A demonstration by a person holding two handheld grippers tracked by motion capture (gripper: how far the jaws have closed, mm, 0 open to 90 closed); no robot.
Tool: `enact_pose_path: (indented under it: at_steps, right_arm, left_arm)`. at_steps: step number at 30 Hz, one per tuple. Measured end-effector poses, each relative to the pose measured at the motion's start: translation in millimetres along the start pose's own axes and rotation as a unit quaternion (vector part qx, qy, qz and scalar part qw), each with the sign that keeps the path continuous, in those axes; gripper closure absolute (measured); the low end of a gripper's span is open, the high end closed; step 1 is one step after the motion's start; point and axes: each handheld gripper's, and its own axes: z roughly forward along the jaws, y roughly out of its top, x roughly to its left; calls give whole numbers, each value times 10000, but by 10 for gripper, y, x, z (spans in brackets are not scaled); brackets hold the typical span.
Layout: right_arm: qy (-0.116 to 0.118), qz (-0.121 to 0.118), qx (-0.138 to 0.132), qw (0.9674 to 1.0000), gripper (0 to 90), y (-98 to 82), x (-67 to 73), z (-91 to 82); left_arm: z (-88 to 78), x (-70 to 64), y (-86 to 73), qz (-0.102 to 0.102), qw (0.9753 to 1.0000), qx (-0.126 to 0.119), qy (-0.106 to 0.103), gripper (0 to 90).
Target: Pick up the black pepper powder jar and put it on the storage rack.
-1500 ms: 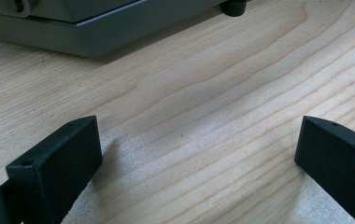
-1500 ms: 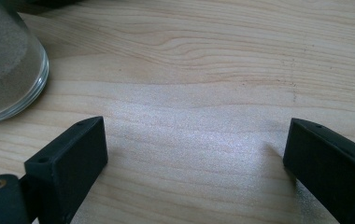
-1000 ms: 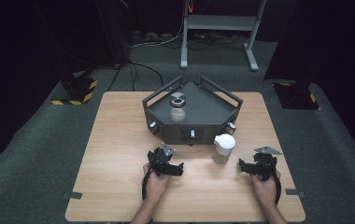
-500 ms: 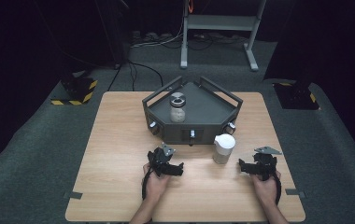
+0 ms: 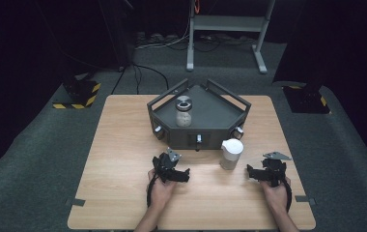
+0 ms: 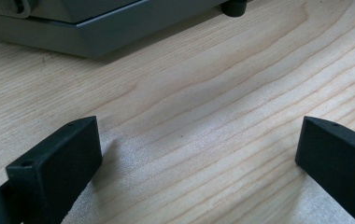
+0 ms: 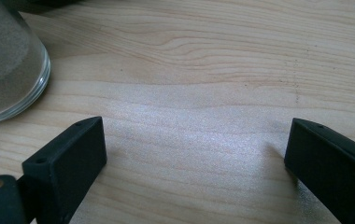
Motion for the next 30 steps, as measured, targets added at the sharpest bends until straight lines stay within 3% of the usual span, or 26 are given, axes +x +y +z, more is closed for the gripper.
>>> enact_pose_path:
  at_steps: [12, 24, 30]
  right_arm:
    - [95, -126, 58, 9999, 37, 9, -1, -49]
    - [623, -530, -95, 9966, 41, 66, 92, -164]
    - [884, -569, -108, 9944, 45, 93, 128, -144]
  left_arm:
    - [0, 2, 0, 12, 10000, -2, 1, 5]
    - [-1, -1, -1, 10, 10000, -3, 10, 7]
    - [-1, -1, -1, 11, 10000, -5, 12, 7]
